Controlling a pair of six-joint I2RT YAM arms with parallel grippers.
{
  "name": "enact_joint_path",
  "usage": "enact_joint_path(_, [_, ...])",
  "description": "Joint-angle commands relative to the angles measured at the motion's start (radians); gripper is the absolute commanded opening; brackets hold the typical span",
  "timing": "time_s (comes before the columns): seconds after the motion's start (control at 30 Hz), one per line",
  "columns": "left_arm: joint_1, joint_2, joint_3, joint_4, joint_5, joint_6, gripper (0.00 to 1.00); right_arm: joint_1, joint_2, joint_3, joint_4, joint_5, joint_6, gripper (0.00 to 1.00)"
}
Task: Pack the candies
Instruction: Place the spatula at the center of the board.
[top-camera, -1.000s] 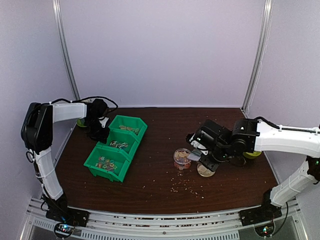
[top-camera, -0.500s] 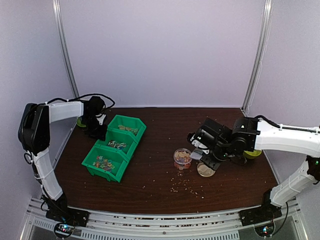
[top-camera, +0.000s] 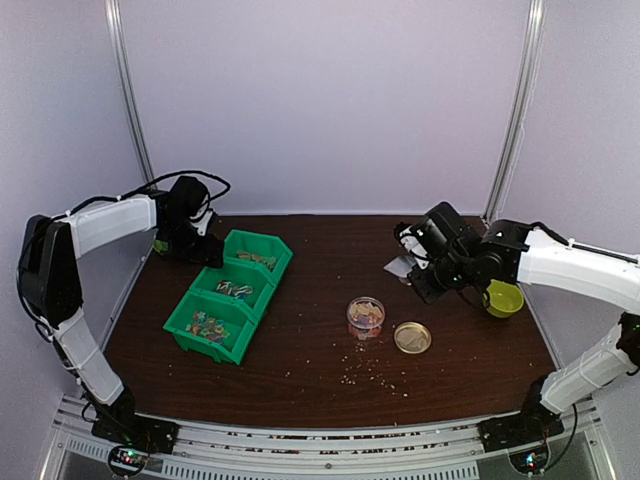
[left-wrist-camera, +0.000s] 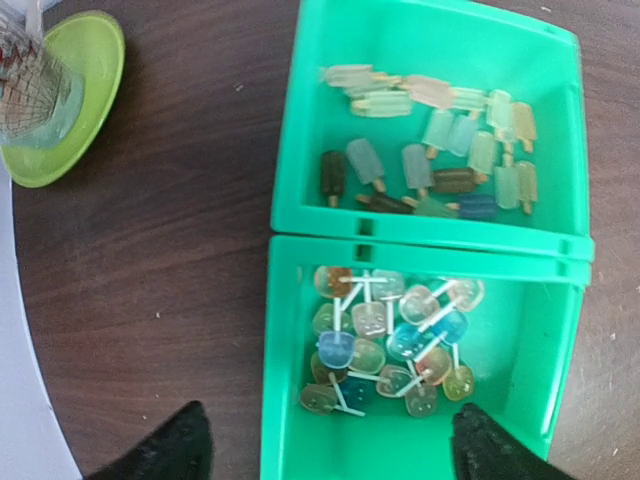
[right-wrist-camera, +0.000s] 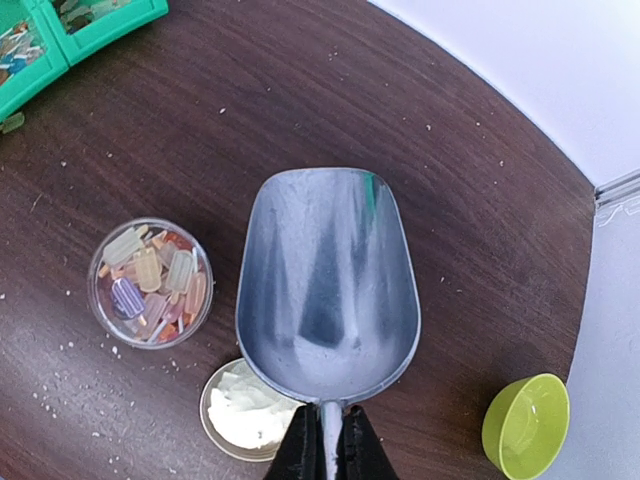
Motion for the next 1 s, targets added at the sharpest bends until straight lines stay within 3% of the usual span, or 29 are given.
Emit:
enact_joint_path(0.0, [-0.043,-0.067,-0.023,0.019,-0.01,0.005,0.97,-0.065,0.001,-0.034,0.158,0.036,0.038,0.0])
enact_joint_path(0.2, [-0.114,-0.099,-0.05,0.051,-0.007,0.038,0.98,-0.161,0.032,-0.075,0.319,0.02,0.073,0.0])
enact_joint_path(0.5, [-0.207,-0.096,-0.067,0.079,0.046,0.073,0.98,-0.271,0.207,-0.05,0.434,0.02,0.114,0.0])
enact_joint_path(0.97, [-0.214,-0.088,-0.058,0.095,0.142,0.075,0.98,-0.38,0.467,0.064,0.497,-0.058,0.176,0.0])
